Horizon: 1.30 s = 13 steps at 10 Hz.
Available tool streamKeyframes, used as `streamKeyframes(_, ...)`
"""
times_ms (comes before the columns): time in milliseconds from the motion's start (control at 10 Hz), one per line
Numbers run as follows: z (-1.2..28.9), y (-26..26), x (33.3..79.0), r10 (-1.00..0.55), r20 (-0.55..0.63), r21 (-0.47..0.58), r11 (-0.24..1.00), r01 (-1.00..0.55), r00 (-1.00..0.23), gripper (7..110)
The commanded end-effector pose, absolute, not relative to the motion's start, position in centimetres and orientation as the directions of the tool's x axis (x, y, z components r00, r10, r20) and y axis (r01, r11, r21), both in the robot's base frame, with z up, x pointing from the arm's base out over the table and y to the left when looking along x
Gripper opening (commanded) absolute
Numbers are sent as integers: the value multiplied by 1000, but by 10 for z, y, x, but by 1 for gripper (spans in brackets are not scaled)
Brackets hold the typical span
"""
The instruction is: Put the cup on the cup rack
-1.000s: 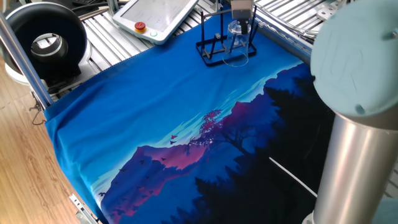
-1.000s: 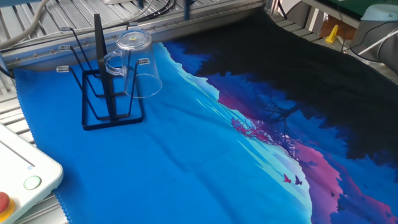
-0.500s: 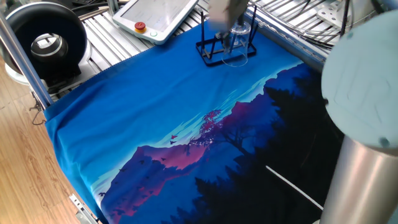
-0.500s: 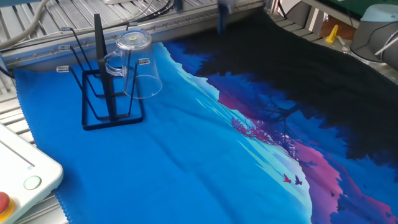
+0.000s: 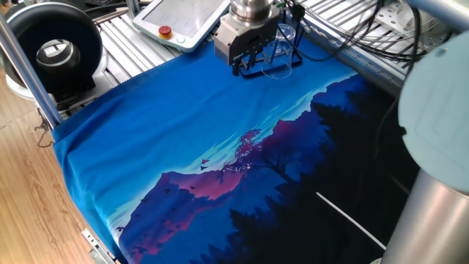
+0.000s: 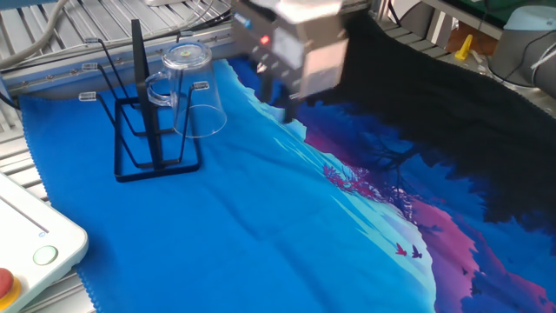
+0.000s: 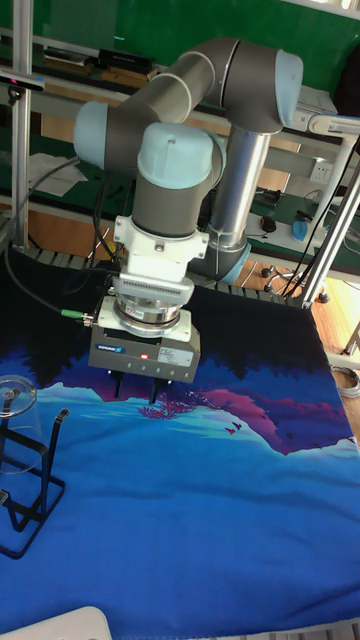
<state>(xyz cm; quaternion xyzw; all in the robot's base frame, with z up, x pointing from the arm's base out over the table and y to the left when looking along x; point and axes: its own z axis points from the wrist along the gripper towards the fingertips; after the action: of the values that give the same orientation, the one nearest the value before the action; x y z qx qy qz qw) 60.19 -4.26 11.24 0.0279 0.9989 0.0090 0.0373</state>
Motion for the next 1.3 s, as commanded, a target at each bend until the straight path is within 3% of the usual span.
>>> streamKeyframes(0, 98, -45, 609, 119, -136, 51, 992, 113, -983, 7)
streamKeyframes(100, 93, -57, 603, 154, -107, 16, 988, 153, -982, 7)
streamKeyframes(300, 91, -47, 600, 95, -119, 114, 990, 82, -988, 7)
streamKeyframes(600, 89, -49, 589, 64, -119, 144, 988, 47, -991, 7)
streamKeyframes(1200, 81, -65, 586, 98, -97, 84, 992, 90, -990, 7)
